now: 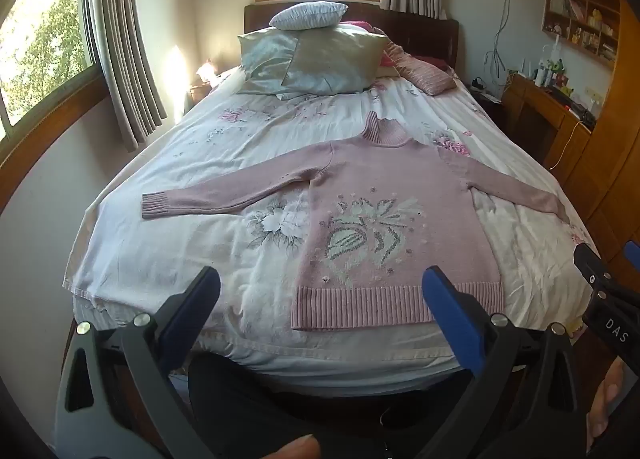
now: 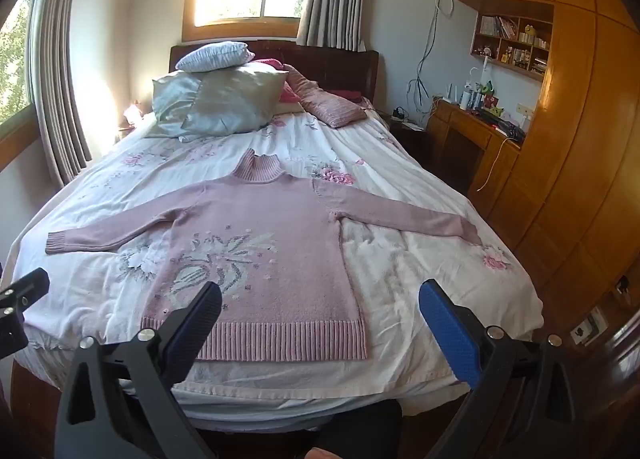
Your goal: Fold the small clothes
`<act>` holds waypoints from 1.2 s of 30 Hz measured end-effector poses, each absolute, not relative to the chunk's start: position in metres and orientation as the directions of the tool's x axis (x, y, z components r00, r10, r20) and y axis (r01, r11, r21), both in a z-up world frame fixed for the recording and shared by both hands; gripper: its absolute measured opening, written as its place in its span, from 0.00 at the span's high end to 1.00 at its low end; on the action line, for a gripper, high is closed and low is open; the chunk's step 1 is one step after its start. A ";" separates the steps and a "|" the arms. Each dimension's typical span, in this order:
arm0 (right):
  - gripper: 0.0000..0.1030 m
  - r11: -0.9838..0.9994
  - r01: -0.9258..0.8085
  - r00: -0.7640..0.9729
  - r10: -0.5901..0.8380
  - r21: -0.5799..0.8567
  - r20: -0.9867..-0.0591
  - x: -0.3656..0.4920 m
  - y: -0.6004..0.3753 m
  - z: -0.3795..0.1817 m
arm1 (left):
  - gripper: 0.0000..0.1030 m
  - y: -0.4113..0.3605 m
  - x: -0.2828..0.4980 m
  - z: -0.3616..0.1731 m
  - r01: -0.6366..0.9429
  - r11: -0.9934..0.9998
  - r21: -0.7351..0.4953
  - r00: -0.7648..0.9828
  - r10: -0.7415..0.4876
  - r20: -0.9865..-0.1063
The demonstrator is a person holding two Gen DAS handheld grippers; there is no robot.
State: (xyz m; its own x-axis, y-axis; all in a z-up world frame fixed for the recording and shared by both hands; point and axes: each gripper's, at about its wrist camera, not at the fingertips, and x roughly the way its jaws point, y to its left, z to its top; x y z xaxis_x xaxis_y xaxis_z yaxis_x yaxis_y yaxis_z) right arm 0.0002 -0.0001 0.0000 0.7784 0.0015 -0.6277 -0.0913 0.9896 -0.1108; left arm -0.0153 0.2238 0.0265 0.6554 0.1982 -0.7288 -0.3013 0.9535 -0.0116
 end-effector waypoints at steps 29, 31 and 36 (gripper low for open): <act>0.04 0.989 -0.088 0.783 -0.005 -0.119 -0.622 0.000 0.000 0.000 | 0.03 0.227 -0.016 0.026 -0.302 0.953 -0.015 0.660 0.198 -0.725; 0.04 0.989 -0.090 0.782 -0.004 -0.120 -0.624 0.002 -0.001 0.003 | 0.03 0.226 -0.015 0.025 -0.303 0.953 -0.013 0.660 0.200 -0.724; 0.04 0.989 -0.090 0.781 -0.004 -0.119 -0.624 0.002 -0.003 0.002 | 0.03 0.227 -0.014 0.025 -0.304 0.953 -0.012 0.659 0.201 -0.725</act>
State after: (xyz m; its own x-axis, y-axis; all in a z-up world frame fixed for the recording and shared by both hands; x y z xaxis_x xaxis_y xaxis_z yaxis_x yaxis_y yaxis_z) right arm 0.0024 -0.0032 0.0023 0.7814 -0.0043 -0.6240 -0.0896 0.9888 -0.1190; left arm -0.0145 0.2267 0.0250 0.6590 0.2005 -0.7249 -0.3036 0.9527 -0.0124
